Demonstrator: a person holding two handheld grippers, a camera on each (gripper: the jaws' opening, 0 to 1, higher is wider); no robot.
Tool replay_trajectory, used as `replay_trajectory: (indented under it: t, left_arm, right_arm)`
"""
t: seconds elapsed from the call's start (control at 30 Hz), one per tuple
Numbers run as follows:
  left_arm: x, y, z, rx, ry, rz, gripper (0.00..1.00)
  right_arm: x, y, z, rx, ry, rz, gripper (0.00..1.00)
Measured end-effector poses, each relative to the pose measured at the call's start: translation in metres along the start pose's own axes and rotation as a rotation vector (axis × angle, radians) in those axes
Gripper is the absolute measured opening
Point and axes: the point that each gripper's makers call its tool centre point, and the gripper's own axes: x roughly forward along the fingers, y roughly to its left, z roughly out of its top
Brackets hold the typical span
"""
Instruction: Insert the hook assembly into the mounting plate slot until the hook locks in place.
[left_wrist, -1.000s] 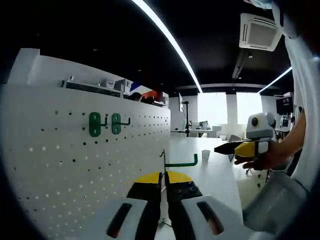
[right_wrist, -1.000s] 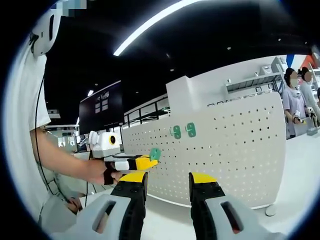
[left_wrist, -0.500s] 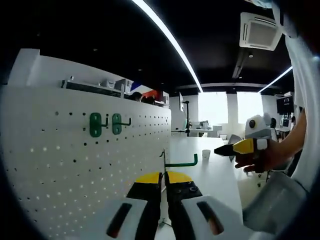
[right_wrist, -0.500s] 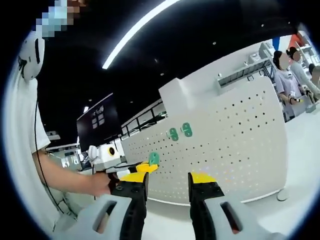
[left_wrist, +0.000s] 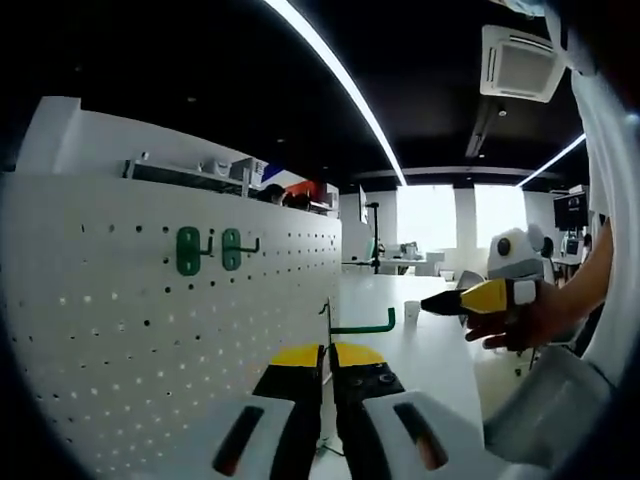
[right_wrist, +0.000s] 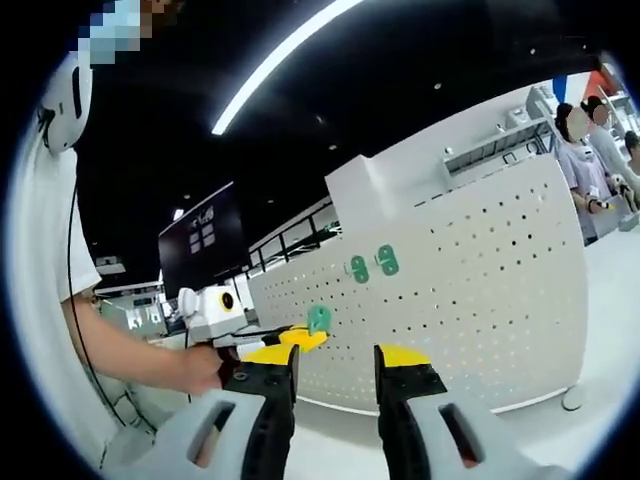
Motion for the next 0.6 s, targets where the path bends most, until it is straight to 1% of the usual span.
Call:
replay_trajectory:
  t: [0.47,0.6]
  left_arm:
    - [0.001,0.001,0.004,0.001,-0.007,0.008,0.02]
    - [0.002,0.002,0.006,0.002,-0.009,0.011,0.02]
  right_arm:
    - [0.027,0.007,0.006,-0.008,-0.009,0.040,0.26]
    - [0.034,0.007,0.010,0.004,-0.026,0.040,0.25]
